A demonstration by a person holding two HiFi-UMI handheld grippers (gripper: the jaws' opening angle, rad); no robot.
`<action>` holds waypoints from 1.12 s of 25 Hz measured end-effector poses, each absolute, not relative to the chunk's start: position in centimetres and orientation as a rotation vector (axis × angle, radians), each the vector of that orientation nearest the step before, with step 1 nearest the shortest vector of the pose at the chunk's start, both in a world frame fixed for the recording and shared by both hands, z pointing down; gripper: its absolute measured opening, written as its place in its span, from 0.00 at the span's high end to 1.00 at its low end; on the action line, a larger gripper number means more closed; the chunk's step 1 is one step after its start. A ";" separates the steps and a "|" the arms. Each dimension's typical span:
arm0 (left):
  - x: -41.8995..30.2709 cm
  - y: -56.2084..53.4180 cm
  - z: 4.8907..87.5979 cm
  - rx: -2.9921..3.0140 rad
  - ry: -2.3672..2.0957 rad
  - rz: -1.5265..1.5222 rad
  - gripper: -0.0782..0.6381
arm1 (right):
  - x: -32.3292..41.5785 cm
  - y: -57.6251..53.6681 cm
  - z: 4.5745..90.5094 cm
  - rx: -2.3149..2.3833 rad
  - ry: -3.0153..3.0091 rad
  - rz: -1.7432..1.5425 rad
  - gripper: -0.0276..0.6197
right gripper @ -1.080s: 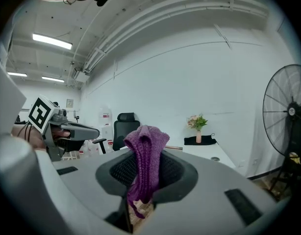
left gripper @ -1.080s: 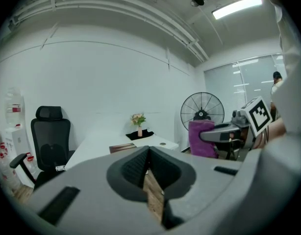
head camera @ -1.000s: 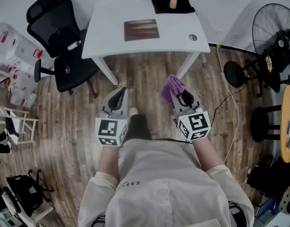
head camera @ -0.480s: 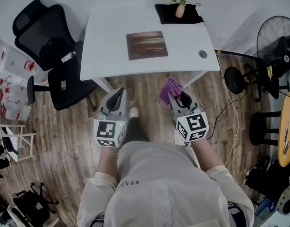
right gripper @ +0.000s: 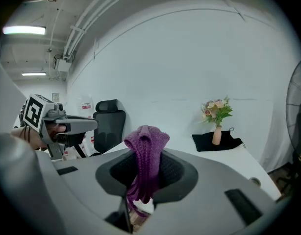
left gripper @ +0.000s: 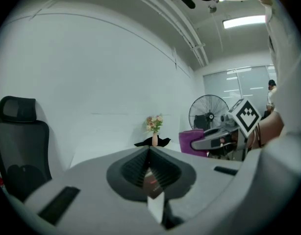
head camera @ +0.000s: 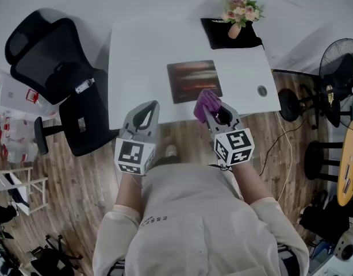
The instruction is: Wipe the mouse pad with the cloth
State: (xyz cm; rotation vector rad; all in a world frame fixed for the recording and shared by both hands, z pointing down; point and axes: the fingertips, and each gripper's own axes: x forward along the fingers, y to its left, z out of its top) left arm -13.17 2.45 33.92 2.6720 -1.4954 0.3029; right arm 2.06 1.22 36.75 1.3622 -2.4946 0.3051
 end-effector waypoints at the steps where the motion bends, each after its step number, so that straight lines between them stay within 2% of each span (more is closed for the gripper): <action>1: -13.6 1.5 34.0 2.680 -1.487 0.315 0.89 | 1.6 0.2 36.9 1.363 -2.491 0.310 0.81; 13: -16.0 -7.5 35.7 2.598 -1.505 0.353 0.89 | -2.2 -10.7 39.7 1.212 -2.446 0.383 0.81; 28: -18.7 -13.5 41.3 2.268 -1.635 0.328 0.89 | -7.7 -18.2 53.2 0.684 -2.209 0.644 0.81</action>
